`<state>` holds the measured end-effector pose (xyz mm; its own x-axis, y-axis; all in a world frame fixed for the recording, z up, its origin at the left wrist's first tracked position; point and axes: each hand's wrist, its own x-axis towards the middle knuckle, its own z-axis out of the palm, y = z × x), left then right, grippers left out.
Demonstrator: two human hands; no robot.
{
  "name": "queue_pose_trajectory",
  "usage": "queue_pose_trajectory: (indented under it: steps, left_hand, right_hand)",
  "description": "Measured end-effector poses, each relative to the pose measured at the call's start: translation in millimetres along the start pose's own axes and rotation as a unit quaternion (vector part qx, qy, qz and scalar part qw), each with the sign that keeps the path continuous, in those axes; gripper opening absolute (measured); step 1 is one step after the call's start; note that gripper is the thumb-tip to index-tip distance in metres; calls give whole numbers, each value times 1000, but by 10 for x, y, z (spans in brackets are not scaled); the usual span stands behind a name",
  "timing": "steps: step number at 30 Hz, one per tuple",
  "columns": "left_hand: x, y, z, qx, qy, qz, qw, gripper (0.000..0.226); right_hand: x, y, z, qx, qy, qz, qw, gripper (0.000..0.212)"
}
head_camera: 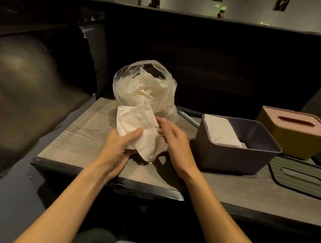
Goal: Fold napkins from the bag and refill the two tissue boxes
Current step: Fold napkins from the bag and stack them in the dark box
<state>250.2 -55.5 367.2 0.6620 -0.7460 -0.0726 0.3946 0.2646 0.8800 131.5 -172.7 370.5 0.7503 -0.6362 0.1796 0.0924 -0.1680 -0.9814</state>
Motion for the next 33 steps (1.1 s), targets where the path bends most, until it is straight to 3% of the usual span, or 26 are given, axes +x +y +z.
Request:
queue_pose_trajectory:
  steps: [5, 9, 13, 16, 19, 22, 25, 30, 33]
  left_hand:
    - [16, 16, -22, -31, 66, 47, 996, 33]
    - [50, 47, -79, -51, 117, 84, 988, 29]
    - [48, 27, -102, -26, 107, 72, 991, 30]
    - [42, 15, -90, -30, 122, 90, 988, 26]
    - [47, 22, -112, -50, 137, 95, 985, 26]
    - [3, -14, -65, 47, 61, 58, 995, 28]
    - [-27, -41, -10, 178, -26, 51, 982, 26]
    - [-71, 44, 41, 34, -75, -21, 996, 49]
    - [-72, 22, 24, 84, -90, 2, 992, 44]
  right_hand:
    - [-65, 121, -35, -182, -23, -9, 983, 43]
    - [-77, 95, -19, -163, -21, 8, 986, 25]
    - [-73, 126, 4, -157, -11, -31, 987, 19]
    - [-60, 151, -5, -194, 73, -85, 975, 12]
    - [-57, 99, -28, -66, 173, -147, 972, 9]
    - [-85, 5, 3, 44, 155, -160, 974, 7]
    - [-103, 5, 79, -57, 119, -143, 981, 9]
    - [-68, 68, 148, -171, 152, -139, 963, 11]
    - [-81, 54, 139, -165, 154, -133, 965, 6]
